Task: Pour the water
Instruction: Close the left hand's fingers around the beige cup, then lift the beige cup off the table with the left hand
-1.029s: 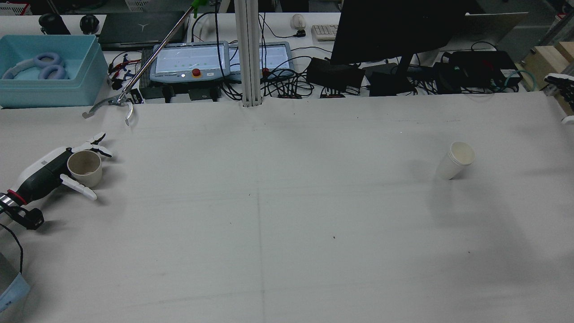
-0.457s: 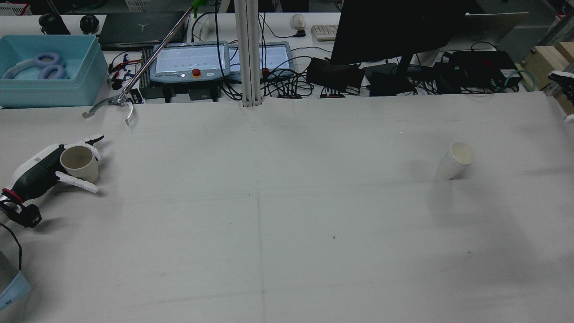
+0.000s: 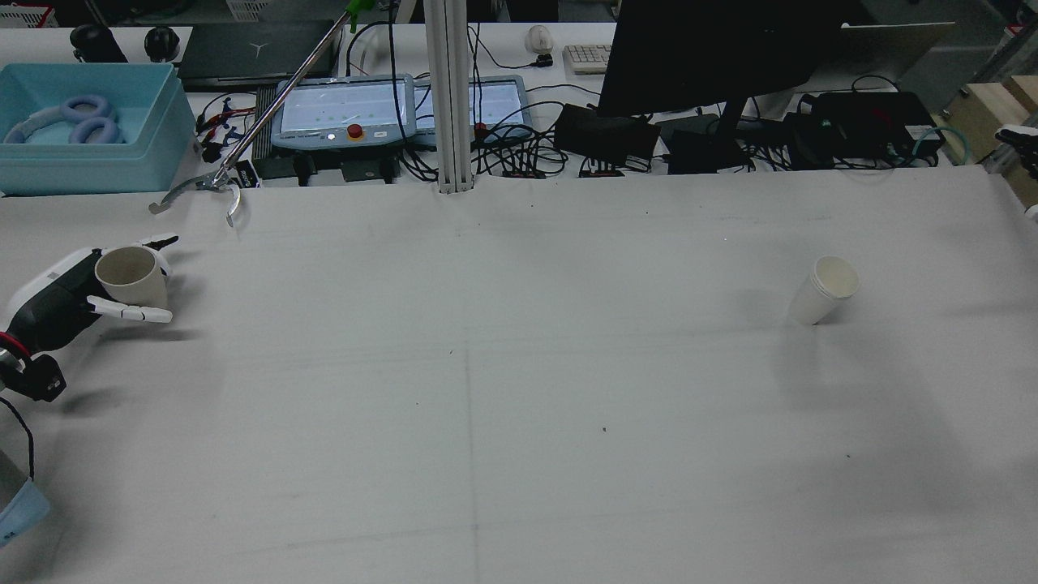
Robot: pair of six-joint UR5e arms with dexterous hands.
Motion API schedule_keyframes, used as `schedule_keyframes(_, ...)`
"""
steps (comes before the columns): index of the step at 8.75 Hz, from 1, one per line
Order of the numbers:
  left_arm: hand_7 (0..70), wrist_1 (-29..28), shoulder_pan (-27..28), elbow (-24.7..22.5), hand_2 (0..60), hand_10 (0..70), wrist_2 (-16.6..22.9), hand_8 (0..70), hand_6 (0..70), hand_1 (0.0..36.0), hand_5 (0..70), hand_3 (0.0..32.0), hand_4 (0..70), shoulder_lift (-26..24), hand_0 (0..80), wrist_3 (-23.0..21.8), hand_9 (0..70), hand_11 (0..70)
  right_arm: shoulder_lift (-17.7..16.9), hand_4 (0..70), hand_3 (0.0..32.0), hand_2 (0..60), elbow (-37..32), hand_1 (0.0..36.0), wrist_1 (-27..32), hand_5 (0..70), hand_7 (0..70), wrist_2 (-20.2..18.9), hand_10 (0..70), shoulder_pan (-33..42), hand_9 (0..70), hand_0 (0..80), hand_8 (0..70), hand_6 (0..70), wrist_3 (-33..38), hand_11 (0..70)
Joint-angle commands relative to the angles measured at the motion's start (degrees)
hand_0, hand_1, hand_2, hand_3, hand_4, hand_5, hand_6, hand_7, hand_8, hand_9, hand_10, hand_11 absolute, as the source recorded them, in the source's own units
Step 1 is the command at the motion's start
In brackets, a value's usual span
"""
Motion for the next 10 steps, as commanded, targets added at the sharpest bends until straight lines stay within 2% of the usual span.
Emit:
schedule_keyframes(1,15.6,4.16,-2.06,-4.33,60.0,3.7,0.15,6.1,11.4,36.0,70.0,0.0,70.0,0.24,61.5,-3.14,6.3,7.4,0.0,16.7,0.0,0.0,0.24,11.0,0.0,17.2,18.0,0.26,0.0,0.88,6.5,51.0,5.1,11.2,0.45,0.0)
schedule_keyframes(3,15.5,8.64,-4.43,-11.78,60.0,3.3,0.23,6.0,10.8,36.0,70.0,0.0,70.0,3.12,68.1,-5.68,6.1,7.1,-0.17,16.1,0.0,0.0,2.77,11.5,0.0,17.2,17.8,0.09,0.0,1.58,6.6,51.3,5.2,11.0,1.24,0.0)
schedule_keyframes(4,15.8,11.97,-5.49,-17.65,60.0,3.0,0.32,5.9,10.5,36.0,70.0,0.0,70.0,4.89,69.0,-6.56,6.1,6.6,-0.35,16.0,0.0,0.0,4.09,12.2,0.09,17.5,17.9,-0.26,0.0,1.76,6.9,51.7,5.7,11.2,1.59,0.0)
schedule_keyframes(5,16.4,14.7,-5.41,-23.11,60.0,3.2,0.32,5.8,11.0,36.0,70.0,0.0,70.0,6.38,67.0,-7.01,6.4,6.9,-1.66,17.1,0.0,0.0,3.5,12.8,0.26,18.3,18.7,-0.79,0.0,1.42,7.4,51.6,6.5,12.3,0.9,0.0)
schedule_keyframes(6,16.7,16.56,-5.33,-25.94,60.0,3.4,0.32,5.9,11.2,36.0,70.0,0.0,70.0,6.31,63.8,-7.36,6.6,7.1,-2.19,15.9,0.0,0.0,0.97,11.6,0.78,17.7,17.8,-0.79,0.0,-0.07,7.0,50.9,6.6,11.8,-0.67,0.0)
schedule_keyframes(7,16.9,17.88,-5.15,-27.02,60.0,3.4,0.24,5.9,11.5,36.0,70.0,0.0,70.0,5.88,63.8,-7.45,6.8,7.1,-0.54,12.7,0.0,0.0,-2.71,10.1,2.62,15.9,15.2,-0.79,0.0,-4.52,6.4,49.9,6.4,10.4,-1.73,0.0)
schedule_keyframes(9,17.0,18.25,-4.97,-27.82,60.0,3.3,-0.2,5.9,11.7,36.0,70.0,0.0,70.0,5.08,66.8,-7.72,6.8,6.9,5.77,5.1,0.0,0.0,-11.58,9.1,4.83,12.2,10.6,-0.44,0.1,-8.94,4.1,49.7,4.7,7.4,-4.54,1.5)
schedule_keyframes(10,17.0,18.16,-5.06,-27.91,60.0,3.2,-0.21,6.1,12.1,36.0,70.0,0.0,70.0,5.08,67.3,-8.59,6.6,6.9,8.06,2.4,0.0,0.0,-12.93,8.4,4.92,11.1,8.9,-0.35,0.3,-10.87,3.4,49.0,4.2,6.4,-6.99,1.8)
